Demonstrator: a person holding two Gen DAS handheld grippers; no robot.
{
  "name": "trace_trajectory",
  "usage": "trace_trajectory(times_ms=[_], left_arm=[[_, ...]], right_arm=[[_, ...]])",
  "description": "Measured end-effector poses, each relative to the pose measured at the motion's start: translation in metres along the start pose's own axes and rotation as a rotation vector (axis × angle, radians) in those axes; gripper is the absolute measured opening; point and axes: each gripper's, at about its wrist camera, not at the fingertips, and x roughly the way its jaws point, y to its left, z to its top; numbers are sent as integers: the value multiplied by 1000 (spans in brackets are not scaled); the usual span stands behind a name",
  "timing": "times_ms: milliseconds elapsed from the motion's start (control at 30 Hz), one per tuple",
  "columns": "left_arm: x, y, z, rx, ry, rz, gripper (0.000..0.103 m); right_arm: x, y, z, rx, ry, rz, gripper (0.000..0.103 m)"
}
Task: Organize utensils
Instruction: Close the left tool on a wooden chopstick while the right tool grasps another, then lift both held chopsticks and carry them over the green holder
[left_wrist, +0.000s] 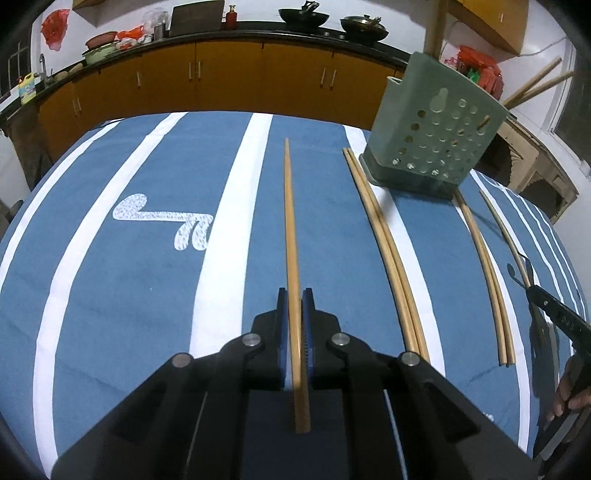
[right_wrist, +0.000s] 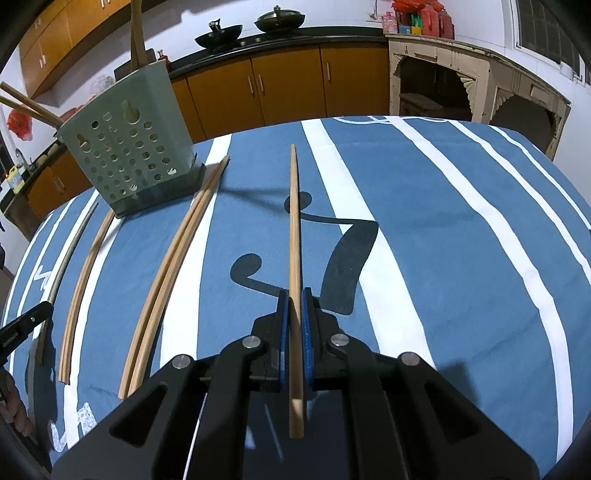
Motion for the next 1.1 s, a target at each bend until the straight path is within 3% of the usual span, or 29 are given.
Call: trace_trajectory(times_ms=[567, 867, 1100], left_arm=[[-8, -9, -13, 106, -2, 44, 10], [-9, -7, -12, 99, 2, 39, 8], [-23, -6, -3, 87, -16, 27, 8]], right_arm=[[-8, 0, -9, -16, 20, 9, 8], [-11, -7, -11, 15, 14, 53, 8], [-33, -10, -4, 17, -61, 65, 8]])
